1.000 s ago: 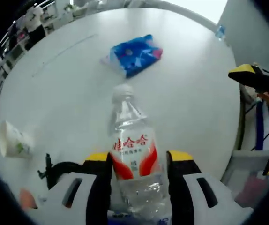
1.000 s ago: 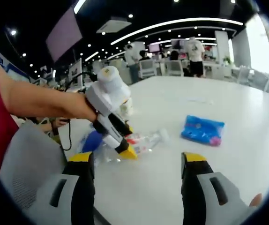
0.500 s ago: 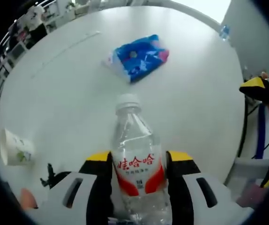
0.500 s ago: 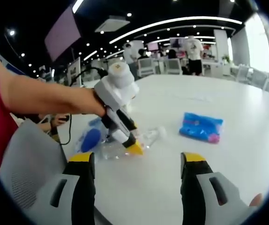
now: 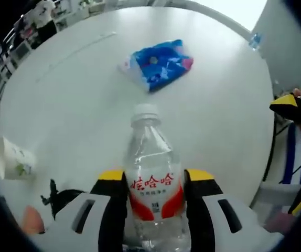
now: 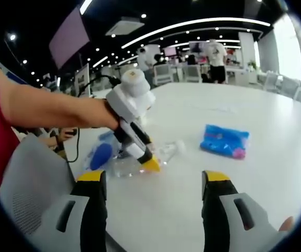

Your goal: Arrange the tabletop items into an orderly group along one side of the table until the central work area is clear of visible clutter.

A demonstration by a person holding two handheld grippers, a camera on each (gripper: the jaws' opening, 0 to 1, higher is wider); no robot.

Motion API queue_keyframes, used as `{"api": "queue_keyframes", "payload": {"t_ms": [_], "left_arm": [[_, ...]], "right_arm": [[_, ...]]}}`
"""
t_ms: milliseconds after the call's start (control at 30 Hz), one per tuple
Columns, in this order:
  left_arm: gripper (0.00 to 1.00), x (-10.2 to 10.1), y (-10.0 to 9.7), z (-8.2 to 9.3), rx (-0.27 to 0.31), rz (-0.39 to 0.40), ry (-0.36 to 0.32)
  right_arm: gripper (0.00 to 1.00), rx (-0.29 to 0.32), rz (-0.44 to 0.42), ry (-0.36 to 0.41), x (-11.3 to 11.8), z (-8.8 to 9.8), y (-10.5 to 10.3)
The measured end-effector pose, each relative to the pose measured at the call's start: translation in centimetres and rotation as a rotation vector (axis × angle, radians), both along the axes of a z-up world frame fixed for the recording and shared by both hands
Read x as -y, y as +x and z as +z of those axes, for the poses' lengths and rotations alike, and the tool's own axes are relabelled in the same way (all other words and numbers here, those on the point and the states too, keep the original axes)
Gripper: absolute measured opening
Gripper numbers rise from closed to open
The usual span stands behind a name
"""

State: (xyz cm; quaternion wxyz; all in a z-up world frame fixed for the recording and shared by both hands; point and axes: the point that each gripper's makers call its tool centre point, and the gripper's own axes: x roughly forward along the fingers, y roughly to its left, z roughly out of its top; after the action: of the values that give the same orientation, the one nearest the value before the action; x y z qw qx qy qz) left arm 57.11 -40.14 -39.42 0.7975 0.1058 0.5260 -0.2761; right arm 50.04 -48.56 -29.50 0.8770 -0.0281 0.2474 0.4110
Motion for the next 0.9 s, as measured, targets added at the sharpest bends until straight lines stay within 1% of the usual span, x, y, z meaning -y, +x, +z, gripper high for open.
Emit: {"api": "queue_keyframes", "payload": {"t_ms": [100, 400, 567, 733, 900], "left_arm": [[0.39, -0.1, -0.1, 0.2, 0.005, 0.003, -0.010], [0.38, -0.2, 0.1, 1.6, 0.040, 0.008, -0.048], [0.38, -0.4, 0.2, 2.6, 0.061, 0.011, -0.068], [0.38, -0.4, 0.7, 4.0, 0.093, 0.020, -0.094], [0.37, -0.3, 0.8, 5.0, 0.116, 0.020, -0.109]], "right_arm": [[0.73, -0.001, 0.000, -0.002, 0.0, 0.0, 0.0], [0.73, 0.006, 0.014, -0.009, -0.6, 0.4, 0.0], [0.73, 0.010, 0.026, -0.013, -1.0, 0.6, 0.0], [0.73, 0.017, 0.034, -0.016, -1.3, 0.9, 0.1], [0.73, 0.020, 0.041, -0.021, -1.5, 1.1, 0.0]]}}
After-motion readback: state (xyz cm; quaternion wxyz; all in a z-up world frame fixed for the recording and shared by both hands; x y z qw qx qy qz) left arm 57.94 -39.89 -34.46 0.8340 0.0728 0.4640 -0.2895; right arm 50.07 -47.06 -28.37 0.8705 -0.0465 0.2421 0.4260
